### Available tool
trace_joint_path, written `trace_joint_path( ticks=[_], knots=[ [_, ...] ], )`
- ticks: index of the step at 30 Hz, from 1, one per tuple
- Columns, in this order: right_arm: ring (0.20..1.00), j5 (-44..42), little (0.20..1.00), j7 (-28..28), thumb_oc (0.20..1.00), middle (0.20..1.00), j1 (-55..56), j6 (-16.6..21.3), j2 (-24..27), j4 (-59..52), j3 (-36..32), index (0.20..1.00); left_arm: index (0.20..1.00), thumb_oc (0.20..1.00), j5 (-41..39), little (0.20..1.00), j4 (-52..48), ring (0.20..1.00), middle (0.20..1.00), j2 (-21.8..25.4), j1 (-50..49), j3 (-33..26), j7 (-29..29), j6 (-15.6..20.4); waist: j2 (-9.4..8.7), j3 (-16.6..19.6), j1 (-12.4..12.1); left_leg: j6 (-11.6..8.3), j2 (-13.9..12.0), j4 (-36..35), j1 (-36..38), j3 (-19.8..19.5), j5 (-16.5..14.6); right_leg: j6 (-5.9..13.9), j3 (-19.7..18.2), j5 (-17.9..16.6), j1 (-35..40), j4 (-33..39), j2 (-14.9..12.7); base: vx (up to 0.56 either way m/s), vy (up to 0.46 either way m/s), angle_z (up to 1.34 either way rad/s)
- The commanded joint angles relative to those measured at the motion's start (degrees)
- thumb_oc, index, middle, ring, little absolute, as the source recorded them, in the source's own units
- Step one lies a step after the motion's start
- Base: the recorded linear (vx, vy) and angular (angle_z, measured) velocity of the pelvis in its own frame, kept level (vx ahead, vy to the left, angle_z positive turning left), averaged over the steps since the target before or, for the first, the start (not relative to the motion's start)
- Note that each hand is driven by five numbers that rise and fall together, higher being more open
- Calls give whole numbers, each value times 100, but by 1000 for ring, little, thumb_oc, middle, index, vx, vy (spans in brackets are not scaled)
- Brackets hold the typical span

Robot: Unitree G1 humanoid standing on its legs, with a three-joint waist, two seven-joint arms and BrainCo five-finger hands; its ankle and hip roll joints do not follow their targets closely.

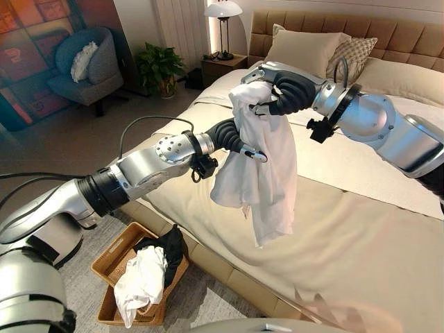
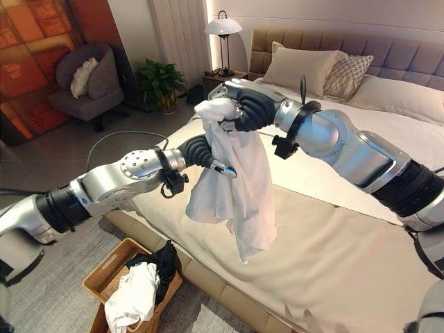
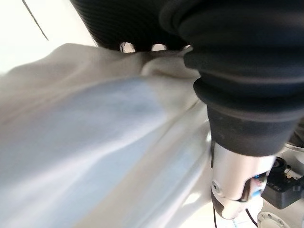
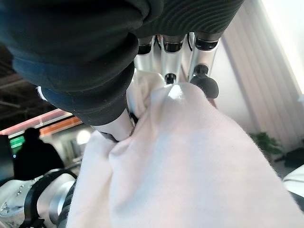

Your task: Pick up clothes into the bucket

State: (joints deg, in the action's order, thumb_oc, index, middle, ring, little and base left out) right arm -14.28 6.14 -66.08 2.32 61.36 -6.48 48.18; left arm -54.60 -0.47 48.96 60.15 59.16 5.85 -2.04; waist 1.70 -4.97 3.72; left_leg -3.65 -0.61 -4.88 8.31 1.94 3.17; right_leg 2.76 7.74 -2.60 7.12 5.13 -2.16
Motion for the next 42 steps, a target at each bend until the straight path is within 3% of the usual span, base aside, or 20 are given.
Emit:
trace_joint_path(
  ticks=[1,6,7,8,16,21,29,32,35,38,42],
  knots=[
    [200,-217,200,-224,200,200,-700,206,-61,-17,-81,200,200,200,324,200,291,200,200,-176,602,88,121,225,-286,251,-116,143,115,312,-291,-90,-224,588,22,-11,-7,-153,-457,0,0,0],
    [200,-146,200,-239,200,200,-516,219,-99,-69,-313,200,200,200,445,200,299,200,200,-237,291,-351,-26,365,-301,257,-134,154,124,324,-288,-86,-246,580,21,-1,-8,-156,-459,1,1,-4],
    [442,-114,442,-237,442,442,-445,211,-109,-74,-379,442,200,200,440,200,290,200,200,-259,174,-499,-66,407,-311,255,-143,157,126,327,-286,-89,-249,574,25,4,-2,-159,-457,1,-3,-3],
    [1000,-113,1000,-237,1000,1000,-440,209,-109,-77,-380,1000,200,200,442,200,288,200,200,-259,170,-500,-67,407,-311,257,-142,158,126,327,-286,-89,-249,574,26,4,-2,-159,-457,7,0,-3],
    [1000,13,1000,-277,1000,1000,-77,221,-76,-47,-676,1000,200,200,218,200,328,200,200,-172,-159,-1166,-294,603,-338,258,-187,162,123,322,-258,-117,-263,564,54,29,37,-156,-456,0,0,0],
    [1000,16,1000,-489,1000,1000,408,308,47,-20,-1231,1000,200,200,45,200,178,200,200,131,-487,-1710,-388,720,-347,250,-207,160,122,319,-251,-134,-270,556,84,45,55,-162,-452,0,0,0],
    [1000,183,1000,-849,1000,1000,2167,338,-6,-105,-2990,1000,200,200,204,200,329,200,200,895,-1695,-3047,-450,787,-320,224,-205,166,104,294,-202,-131,-300,543,99,85,102,-153,-440,0,0,0],
    [1000,173,1000,-938,1000,1000,3360,373,-468,-194,-3957,1000,200,200,532,200,357,200,200,1175,-2805,-4114,-489,811,-289,149,-218,183,105,303,-204,-123,-312,543,102,90,78,-164,-437,0,0,0],
    [1000,14,1000,-970,1000,1000,4450,397,-1342,0,-4552,1000,200,200,931,200,494,200,200,1145,-3828,-5162,-570,888,-267,61,-229,199,110,359,-248,-123,-338,532,91,109,27,-199,-444,-5,8,-1],
    [1000,-541,1000,-761,1000,1000,5539,408,-2441,547,-4648,1000,200,200,1217,200,911,200,200,845,-4846,-6328,-735,986,-268,-67,-228,213,120,483,-354,-119,-372,502,63,136,-41,-256,-452,-44,23,-3],
    [1000,-1214,1000,-299,1000,1000,6639,218,-3473,1473,-4433,1000,200,200,1634,200,1301,200,200,559,-5414,-7378,-1166,1174,-296,-312,-231,215,139,680,-565,-101,-417,470,68,155,-178,-345,-459,-92,26,2]
  ],
)
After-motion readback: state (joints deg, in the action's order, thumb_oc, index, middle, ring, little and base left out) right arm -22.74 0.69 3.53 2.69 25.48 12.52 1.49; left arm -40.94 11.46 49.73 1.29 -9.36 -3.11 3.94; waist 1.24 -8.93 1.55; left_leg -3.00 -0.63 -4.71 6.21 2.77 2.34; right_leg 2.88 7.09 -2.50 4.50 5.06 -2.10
